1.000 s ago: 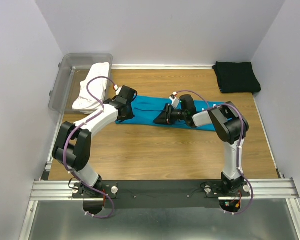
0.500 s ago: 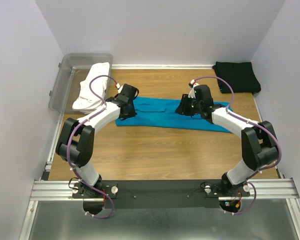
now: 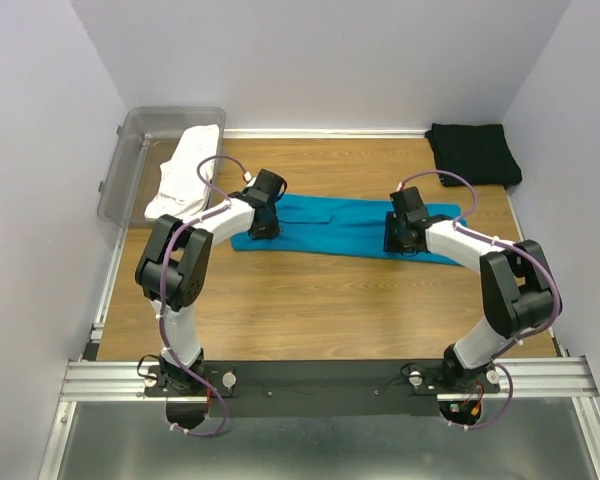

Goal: Fold and stack the t-shirts
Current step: Fold the tshirt

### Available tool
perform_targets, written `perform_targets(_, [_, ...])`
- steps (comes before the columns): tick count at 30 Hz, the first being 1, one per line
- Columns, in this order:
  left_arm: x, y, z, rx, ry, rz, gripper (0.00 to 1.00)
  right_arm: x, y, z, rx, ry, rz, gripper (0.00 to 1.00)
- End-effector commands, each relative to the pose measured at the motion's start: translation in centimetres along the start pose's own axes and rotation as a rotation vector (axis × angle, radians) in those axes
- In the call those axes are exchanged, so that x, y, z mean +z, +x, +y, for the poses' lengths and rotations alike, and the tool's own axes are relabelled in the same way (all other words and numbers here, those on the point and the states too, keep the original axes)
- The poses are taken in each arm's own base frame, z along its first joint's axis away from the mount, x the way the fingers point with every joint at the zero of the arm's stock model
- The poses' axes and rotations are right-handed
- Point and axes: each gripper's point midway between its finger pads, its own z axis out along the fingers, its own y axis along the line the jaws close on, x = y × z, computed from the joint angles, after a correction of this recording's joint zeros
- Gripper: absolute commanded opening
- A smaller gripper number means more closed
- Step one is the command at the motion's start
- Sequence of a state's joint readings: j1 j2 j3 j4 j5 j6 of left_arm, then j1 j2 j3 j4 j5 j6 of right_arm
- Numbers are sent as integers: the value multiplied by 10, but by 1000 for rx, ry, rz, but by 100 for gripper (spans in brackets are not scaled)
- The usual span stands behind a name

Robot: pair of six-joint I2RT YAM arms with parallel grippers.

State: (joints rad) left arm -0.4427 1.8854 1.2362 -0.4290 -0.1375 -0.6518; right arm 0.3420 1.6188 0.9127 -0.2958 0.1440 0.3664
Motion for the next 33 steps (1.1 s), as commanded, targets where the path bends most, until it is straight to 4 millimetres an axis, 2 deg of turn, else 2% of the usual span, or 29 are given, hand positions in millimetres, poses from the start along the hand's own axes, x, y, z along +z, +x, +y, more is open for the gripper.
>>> perform_targets(1, [15, -1, 1, 12, -20, 7, 24, 10, 53, -11, 8, 27, 165, 42])
perform_targets(4, [26, -2, 6, 13, -29, 33, 24, 3, 73, 2, 38, -45, 234, 42])
perform_targets(7, [35, -16, 7, 14, -31, 30, 24, -15, 102, 15, 55, -105, 312, 42])
perform_targets(8, [37, -20, 9, 13, -34, 29, 24, -19, 104, 22, 58, -128, 321, 42])
perform_targets(10, [50, -21, 16, 15, -60, 58, 24, -32, 131, 40, 48, -184, 400, 42])
perform_targets(11, [57, -30, 13, 30, -58, 53, 24, -41, 144, 53, 8, -211, 426, 42])
perform_targets(12, [53, -41, 10, 37, -50, 36, 24, -46, 152, 61, -11, -229, 447, 42])
perform_targets(13, [64, -37, 16, 50, -78, 65, 24, -53, 160, 72, -24, -257, 475, 42])
perform_targets(14, [63, -57, 9, 57, -69, 30, 24, -59, 168, 80, -50, -273, 499, 43])
perform_targets(15, [72, -56, 13, 84, -93, 45, 24, -65, 181, 93, -101, -298, 530, 43])
perform_targets(16, [75, -63, 11, 100, -92, 37, 24, -71, 181, 107, -118, -333, 541, 43])
perform_targets(17, [73, -82, 0, 108, -71, -3, 24, -73, 182, 117, -141, -351, 543, 43])
perform_targets(19, [85, -85, -1, 132, -82, 16, 24, -74, 184, 144, -214, -386, 547, 43])
perform_targets(20, [81, -105, -12, 131, -61, -26, 24, -73, 187, 153, -249, -397, 556, 43])
perform_targets(21, [90, -103, -13, 139, -60, -9, 25, -72, 185, 162, -262, -412, 558, 43])
perform_targets(24, [95, -123, -27, 145, -28, -52, 25, -67, 170, 199, -318, -472, 538, 43])
perform_targets(25, [96, -127, -30, 151, -18, -59, 26, -65, 170, 202, -341, -474, 548, 43])
perform_targets(26, [92, -138, -35, 150, -6, -83, 27, -71, 154, 217, -354, -503, 507, 44])
perform_targets(28, [86, -145, -39, 151, 4, -97, 32, -70, 137, 217, -389, -473, 444, 47])
perform_targets(29, [82, -146, -39, 147, 5, -103, 33, -77, 129, 214, -400, -456, 423, 48])
perform_targets(31, [59, -164, -44, 126, 23, -169, 36, -80, 111, 207, -424, -401, 357, 57])
perform_targets(32, [55, -162, -42, 115, 21, -173, 37, -84, 109, 196, -431, -358, 355, 61])
perform_targets(33, [35, -175, -47, 80, 45, -217, 38, -91, 102, 190, -433, -336, 331, 66])
